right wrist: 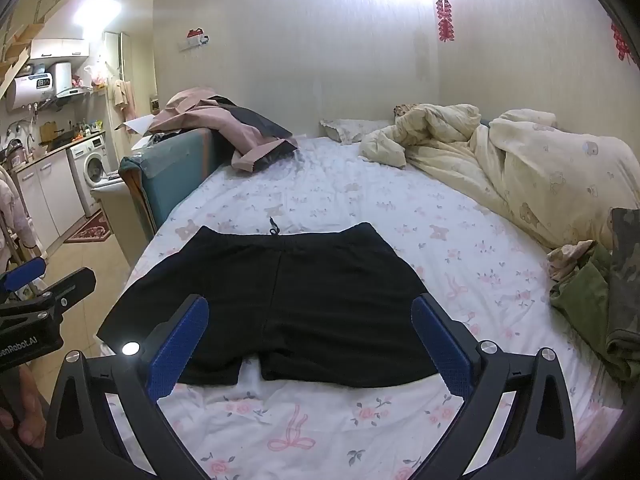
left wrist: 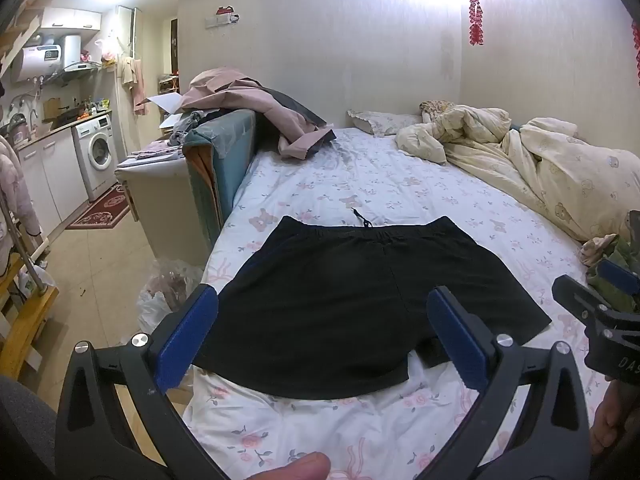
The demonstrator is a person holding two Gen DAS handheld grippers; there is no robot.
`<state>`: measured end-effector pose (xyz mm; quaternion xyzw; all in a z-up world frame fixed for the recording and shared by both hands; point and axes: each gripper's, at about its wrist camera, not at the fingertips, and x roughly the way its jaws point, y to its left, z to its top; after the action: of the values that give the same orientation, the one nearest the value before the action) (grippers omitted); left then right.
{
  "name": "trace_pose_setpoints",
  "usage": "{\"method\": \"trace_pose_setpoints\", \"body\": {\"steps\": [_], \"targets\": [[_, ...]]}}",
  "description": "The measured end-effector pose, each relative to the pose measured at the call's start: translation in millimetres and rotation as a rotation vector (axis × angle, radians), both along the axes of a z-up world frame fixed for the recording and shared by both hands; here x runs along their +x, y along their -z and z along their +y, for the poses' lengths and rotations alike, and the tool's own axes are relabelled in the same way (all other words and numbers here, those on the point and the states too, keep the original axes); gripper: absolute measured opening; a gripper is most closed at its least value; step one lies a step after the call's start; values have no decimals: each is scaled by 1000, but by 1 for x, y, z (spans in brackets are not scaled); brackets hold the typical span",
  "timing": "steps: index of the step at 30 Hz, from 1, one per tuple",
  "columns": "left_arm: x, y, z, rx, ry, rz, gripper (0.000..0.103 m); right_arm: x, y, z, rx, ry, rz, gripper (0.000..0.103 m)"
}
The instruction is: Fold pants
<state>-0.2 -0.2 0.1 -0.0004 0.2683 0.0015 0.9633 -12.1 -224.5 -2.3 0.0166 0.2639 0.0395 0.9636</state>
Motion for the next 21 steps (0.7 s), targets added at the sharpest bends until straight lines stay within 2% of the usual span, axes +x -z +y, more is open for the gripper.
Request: {"method": "trace_pose_setpoints", "body": {"steps": [21], "targets": [[0,0,0,-6,0,-2,103,0,2,1,-4,0,3,103]]}}
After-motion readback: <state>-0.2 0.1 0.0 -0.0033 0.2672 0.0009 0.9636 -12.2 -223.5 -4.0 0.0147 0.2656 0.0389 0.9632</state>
